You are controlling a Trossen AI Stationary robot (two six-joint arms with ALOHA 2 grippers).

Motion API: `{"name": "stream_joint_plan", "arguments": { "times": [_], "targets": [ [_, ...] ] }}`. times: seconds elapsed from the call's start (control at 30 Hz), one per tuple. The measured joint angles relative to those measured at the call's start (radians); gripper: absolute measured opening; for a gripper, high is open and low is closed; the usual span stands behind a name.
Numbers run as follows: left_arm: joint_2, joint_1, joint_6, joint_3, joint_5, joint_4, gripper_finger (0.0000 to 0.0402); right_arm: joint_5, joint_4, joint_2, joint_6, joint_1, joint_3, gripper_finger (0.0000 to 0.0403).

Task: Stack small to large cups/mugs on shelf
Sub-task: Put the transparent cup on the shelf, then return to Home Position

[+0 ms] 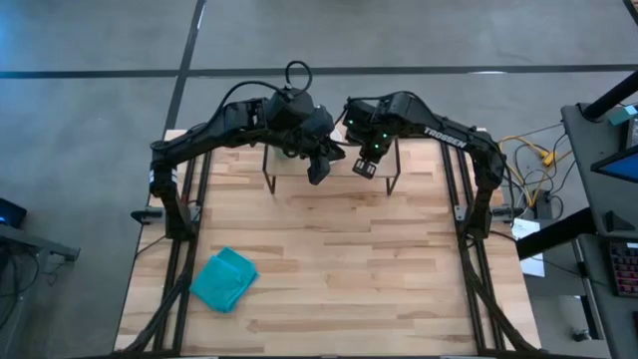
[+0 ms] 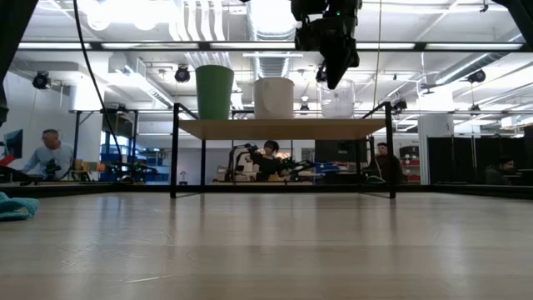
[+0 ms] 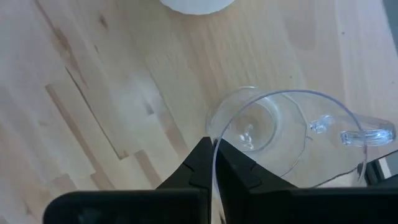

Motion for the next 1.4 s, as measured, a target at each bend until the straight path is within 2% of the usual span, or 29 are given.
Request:
{"name": "stream_joint_plan", "arguments": {
  "times": [0.6, 0.87, 1.03, 1.27, 1.4],
  "targets": [
    [0.0, 0.0, -0.003, 0.0, 0.0, 0.0, 0.0024, 0.001, 0.033, 0.001, -0.131, -0.026, -0.002, 0.0012],
    [0.0, 0.0, -0.005, 0.0, 0.0, 0.0, 0.0024, 0.002, 0.054, 0.002, -0.161, -0.03, -0.003, 0.0072],
    [0.0, 0.0, -0.005, 0.0, 0.0, 0.0, 0.0024, 0.053, 0.069, 0.002, -0.173, -0.031, -0.003, 0.0104],
    [0.0, -0.001, -0.005, 0.0, 0.0, 0.0, 0.0024, 0.053, 0.046, -0.002, -0.208, -0.03, -0.001, 0.0111],
    [-0.003, -0.001, -0.002, 0.0, 0.0, 0.0, 0.0024, 0.053, -0.014, -0.003, -0.222, -0.03, 0.047, 0.0113]
  ]
}}
